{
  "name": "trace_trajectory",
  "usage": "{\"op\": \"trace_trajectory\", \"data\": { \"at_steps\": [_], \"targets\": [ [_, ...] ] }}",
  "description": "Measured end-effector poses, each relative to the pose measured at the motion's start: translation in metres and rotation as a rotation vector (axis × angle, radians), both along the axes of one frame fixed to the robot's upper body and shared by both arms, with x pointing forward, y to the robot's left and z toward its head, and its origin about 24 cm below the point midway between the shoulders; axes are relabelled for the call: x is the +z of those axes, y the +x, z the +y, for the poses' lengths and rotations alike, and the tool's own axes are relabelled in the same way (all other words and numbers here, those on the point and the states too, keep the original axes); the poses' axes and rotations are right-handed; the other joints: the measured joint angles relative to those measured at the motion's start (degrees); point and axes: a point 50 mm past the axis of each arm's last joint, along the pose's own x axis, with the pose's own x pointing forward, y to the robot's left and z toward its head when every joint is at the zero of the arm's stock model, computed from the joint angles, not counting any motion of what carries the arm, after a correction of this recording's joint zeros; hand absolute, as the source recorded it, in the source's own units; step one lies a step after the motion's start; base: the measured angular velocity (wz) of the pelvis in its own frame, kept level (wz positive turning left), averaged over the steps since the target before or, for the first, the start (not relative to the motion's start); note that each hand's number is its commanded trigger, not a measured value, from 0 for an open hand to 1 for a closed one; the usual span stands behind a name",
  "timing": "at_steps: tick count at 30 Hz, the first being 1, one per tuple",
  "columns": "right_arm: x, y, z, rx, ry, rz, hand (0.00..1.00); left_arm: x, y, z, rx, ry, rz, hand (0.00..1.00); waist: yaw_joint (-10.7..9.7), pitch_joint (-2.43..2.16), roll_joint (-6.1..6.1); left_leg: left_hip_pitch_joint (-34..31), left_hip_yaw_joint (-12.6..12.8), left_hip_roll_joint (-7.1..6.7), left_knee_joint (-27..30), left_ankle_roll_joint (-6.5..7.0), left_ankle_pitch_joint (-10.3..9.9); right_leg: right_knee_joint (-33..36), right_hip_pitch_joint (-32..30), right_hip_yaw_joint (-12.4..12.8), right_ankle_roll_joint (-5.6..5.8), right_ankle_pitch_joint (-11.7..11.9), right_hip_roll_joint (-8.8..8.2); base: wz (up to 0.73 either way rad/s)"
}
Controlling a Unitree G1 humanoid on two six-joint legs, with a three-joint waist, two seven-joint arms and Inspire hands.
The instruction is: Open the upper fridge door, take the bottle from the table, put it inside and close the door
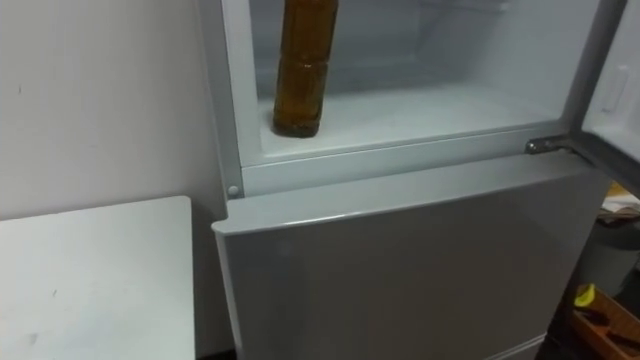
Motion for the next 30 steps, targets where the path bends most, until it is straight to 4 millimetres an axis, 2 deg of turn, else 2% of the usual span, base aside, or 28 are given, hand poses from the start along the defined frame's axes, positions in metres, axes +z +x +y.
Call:
{"op": "trace_trajectory", "data": {
  "at_steps": [3,12,25,30],
  "targets": [
    [0.010,0.004,0.004,0.003,-0.052,-0.013,0.00,0.000,-0.001,0.000,-0.020,0.001,0.012,0.00,0.0,0.00,-0.07,0.0,0.0,0.00,0.0,0.00,0.0,0.0,0.0,-0.1,0.00,0.0,-0.02,0.00],
    [0.009,0.004,0.004,-0.006,-0.055,0.010,0.00,-0.001,0.003,0.000,-0.041,0.005,0.013,0.00,0.5,0.03,-0.04,0.0,0.0,-0.06,0.0,0.00,0.0,0.0,-0.1,-0.3,0.02,0.0,-0.18,0.00],
    [0.016,0.007,0.015,-0.083,-0.258,0.174,0.00,-0.003,0.017,0.001,-0.054,0.013,-0.015,0.00,0.3,0.02,-0.13,-0.7,-0.1,-0.11,0.0,0.01,0.0,1.1,-1.2,-0.2,0.01,0.0,-0.19,-0.01],
    [0.018,0.010,0.021,-0.068,-0.261,0.184,0.00,-0.004,0.012,0.000,-0.070,0.005,0.020,0.00,0.3,0.04,-0.17,-1.0,-0.1,-0.11,0.1,0.01,0.0,1.9,-1.9,-0.2,-0.01,0.0,-0.31,0.00]
  ]
}}
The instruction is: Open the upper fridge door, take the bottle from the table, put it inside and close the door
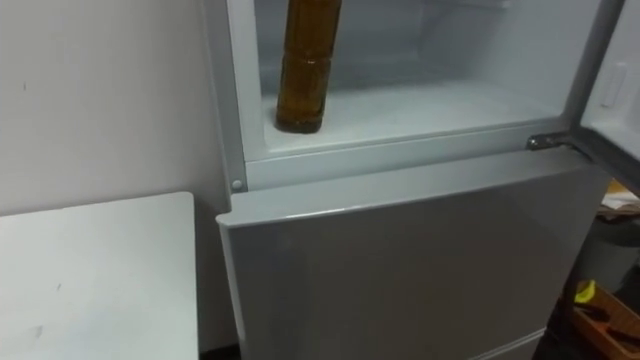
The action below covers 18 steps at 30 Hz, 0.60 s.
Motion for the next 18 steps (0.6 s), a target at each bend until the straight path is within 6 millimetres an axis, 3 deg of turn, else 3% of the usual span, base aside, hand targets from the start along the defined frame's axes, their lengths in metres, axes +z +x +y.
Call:
{"op": "trace_trajectory", "data": {
  "at_steps": [18],
  "targets": [
    [-0.001,0.014,0.032,0.090,-0.236,0.154,0.00,-0.001,-0.004,-0.004,-0.030,-0.049,0.017,0.00,1.3,0.04,-0.03,-0.8,0.7,0.00,0.7,0.04,0.0,1.0,-1.7,1.2,-0.17,0.0,-0.04,-0.03]
  ]
}}
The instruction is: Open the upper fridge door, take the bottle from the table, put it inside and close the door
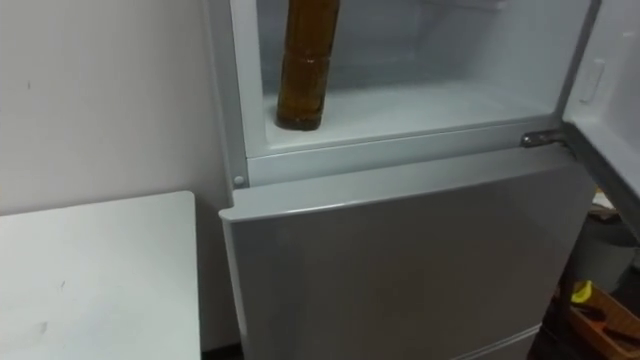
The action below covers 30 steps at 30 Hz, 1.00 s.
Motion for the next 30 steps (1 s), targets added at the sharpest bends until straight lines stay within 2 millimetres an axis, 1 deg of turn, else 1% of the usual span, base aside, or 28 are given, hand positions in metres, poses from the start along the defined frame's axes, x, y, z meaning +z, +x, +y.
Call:
{"op": "trace_trajectory", "data": {
  "at_steps": [3,8,12,14,16,17,19,22,25,30],
  "targets": [
    [0.000,0.003,0.007,0.041,-0.064,0.031,0.00,0.000,-0.002,-0.001,-0.003,-0.017,0.008,0.00,0.0,0.00,0.01,0.0,0.0,0.01,0.3,0.00,0.0,0.1,0.0,0.3,-0.02,0.0,0.02,-0.03],
    [0.004,0.006,0.012,0.097,-0.146,0.049,0.00,-0.001,-0.004,-0.003,-0.013,-0.044,0.013,0.00,0.2,0.05,-0.08,0.0,0.0,0.01,0.3,0.00,0.0,0.1,0.0,0.3,-0.02,0.0,0.02,0.00],
    [0.007,0.010,0.022,0.182,-0.184,0.053,0.00,-0.001,-0.004,-0.004,-0.015,-0.051,0.013,0.00,1.1,0.11,-0.19,-0.1,0.0,0.01,0.3,0.00,0.0,0.0,0.0,0.2,-0.02,0.0,0.02,0.00],
    [0.015,0.010,0.025,0.204,-0.205,0.013,0.00,-0.001,-0.004,-0.004,-0.015,-0.052,0.012,0.00,1.6,0.11,-0.20,-0.1,0.0,0.01,0.3,0.00,0.0,-0.1,0.0,0.2,-0.02,0.0,0.02,0.00],
    [0.036,0.012,0.031,0.249,-0.259,-0.107,0.00,-0.001,-0.005,-0.004,-0.015,-0.052,0.015,0.00,1.6,0.11,-0.25,-0.1,-0.2,0.04,0.3,0.00,0.0,-0.6,0.4,0.0,-0.01,0.0,0.07,0.07],
    [0.040,0.012,0.033,0.260,-0.273,-0.133,0.00,-0.001,-0.005,-0.003,-0.015,-0.051,0.014,0.00,1.6,0.11,-0.28,-0.1,-0.4,0.07,0.3,0.00,0.0,-1.0,0.8,-0.2,0.04,0.1,0.12,0.14],
    [0.050,0.012,0.037,0.288,-0.314,-0.188,0.00,0.000,-0.005,-0.001,-0.020,-0.044,0.015,0.00,1.5,0.14,-0.60,0.0,-1.3,0.10,0.3,0.00,0.0,-2.0,1.9,-1.3,0.07,0.2,0.17,0.23],
    [0.054,0.012,0.041,0.294,-0.370,-0.203,0.00,0.000,-0.004,-0.001,-0.042,-0.043,0.021,0.00,1.8,-0.06,-0.76,-0.2,-1.6,0.10,0.3,-0.01,0.0,-2.2,2.0,-1.5,0.08,0.2,0.18,0.08],
    [0.055,0.012,0.043,0.303,-0.401,-0.199,0.00,0.000,-0.004,-0.001,-0.054,-0.045,0.026,0.00,2.1,-0.10,-0.92,0.0,-1.7,0.10,0.3,-0.01,0.0,-2.8,2.4,-1.6,0.14,0.3,0.25,0.00],
    [0.055,0.012,0.044,0.311,-0.403,-0.199,0.00,0.000,-0.004,0.001,-0.055,-0.036,0.026,0.00,2.4,-0.04,-0.62,0.1,-1.9,0.12,0.1,-0.01,0.0,-3.0,2.8,-1.8,0.15,0.4,0.33,0.02]
  ]
}}
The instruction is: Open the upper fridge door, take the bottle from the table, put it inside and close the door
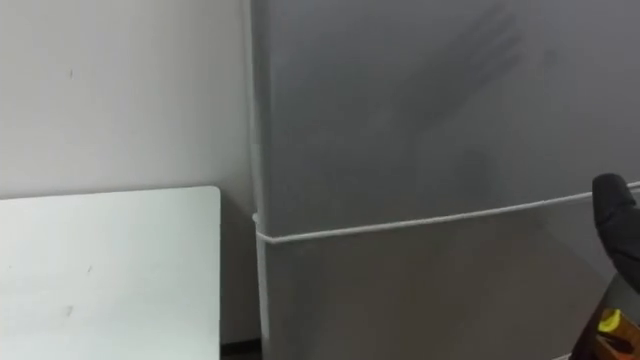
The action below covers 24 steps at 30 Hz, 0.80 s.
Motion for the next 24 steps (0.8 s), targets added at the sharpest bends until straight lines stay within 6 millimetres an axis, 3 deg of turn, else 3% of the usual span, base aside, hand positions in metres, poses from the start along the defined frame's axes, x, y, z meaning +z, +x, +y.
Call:
{"op": "trace_trajectory", "data": {
  "at_steps": [13,24],
  "targets": [
    [-0.0002,0.0005,0.0043,0.007,-0.028,-0.005,0.00,0.0002,0.0011,0.0012,-0.007,0.010,0.000,0.00,0.6,0.28,0.07,0.2,-0.7,0.18,-0.4,-0.01,0.0,-0.4,0.3,-0.8,-0.18,0.1,0.11,0.02],
    [-0.0007,0.0012,0.0083,0.031,-0.036,-0.009,0.00,0.0004,0.0058,0.0033,-0.006,0.045,-0.006,0.00,0.5,0.15,0.13,0.5,-0.8,0.40,-0.9,-0.04,0.0,-1.5,1.1,-1.0,-0.29,0.6,0.57,0.00]
  ]
}}
